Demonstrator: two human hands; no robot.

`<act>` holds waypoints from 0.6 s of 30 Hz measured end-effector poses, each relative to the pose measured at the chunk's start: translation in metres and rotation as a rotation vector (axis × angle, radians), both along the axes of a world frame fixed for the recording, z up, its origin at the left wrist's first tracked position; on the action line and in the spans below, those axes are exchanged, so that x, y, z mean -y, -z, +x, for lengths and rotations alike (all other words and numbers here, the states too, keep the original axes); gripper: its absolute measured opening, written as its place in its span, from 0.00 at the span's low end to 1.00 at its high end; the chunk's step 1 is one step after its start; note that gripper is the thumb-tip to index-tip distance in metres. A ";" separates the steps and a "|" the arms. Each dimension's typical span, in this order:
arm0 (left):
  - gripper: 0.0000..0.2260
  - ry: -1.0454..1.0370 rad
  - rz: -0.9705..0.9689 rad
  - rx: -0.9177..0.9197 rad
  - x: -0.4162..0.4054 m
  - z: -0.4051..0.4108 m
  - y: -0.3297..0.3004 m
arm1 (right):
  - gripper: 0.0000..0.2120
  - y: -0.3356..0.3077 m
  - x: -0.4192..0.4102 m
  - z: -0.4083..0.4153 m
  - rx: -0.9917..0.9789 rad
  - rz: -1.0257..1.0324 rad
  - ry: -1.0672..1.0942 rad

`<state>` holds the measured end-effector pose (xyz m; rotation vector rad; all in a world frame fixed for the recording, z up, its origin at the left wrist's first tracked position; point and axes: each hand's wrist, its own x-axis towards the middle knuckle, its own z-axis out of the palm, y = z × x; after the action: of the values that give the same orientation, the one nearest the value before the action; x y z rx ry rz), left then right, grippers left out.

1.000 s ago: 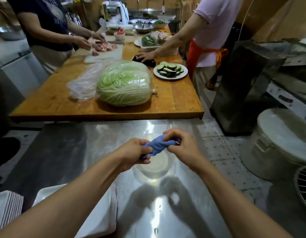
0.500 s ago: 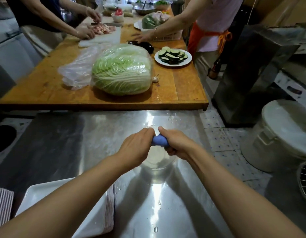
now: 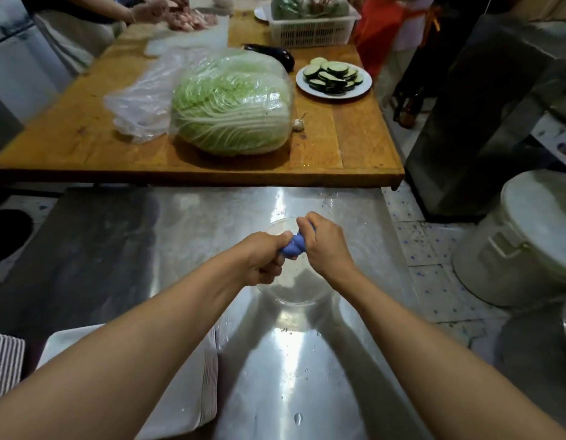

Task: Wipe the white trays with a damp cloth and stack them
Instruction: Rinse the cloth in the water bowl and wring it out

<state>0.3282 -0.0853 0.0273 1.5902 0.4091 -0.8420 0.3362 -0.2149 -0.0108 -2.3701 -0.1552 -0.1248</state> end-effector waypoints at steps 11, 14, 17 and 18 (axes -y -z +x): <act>0.22 -0.163 -0.150 -0.315 -0.001 0.000 0.001 | 0.05 0.001 -0.008 -0.002 0.246 -0.121 -0.105; 0.20 -0.147 -0.114 -0.203 0.001 -0.001 0.004 | 0.11 0.004 -0.005 0.002 0.205 -0.108 -0.041; 0.16 -0.026 0.013 0.005 0.001 -0.006 0.001 | 0.16 -0.002 0.003 0.002 0.007 0.023 -0.035; 0.14 0.019 0.054 0.073 0.000 -0.007 -0.002 | 0.18 -0.006 0.004 0.001 -0.072 0.093 -0.030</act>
<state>0.3210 -0.0850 0.0290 1.6720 0.3686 -0.7905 0.3373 -0.2190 -0.0047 -2.2746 -0.1472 -0.0312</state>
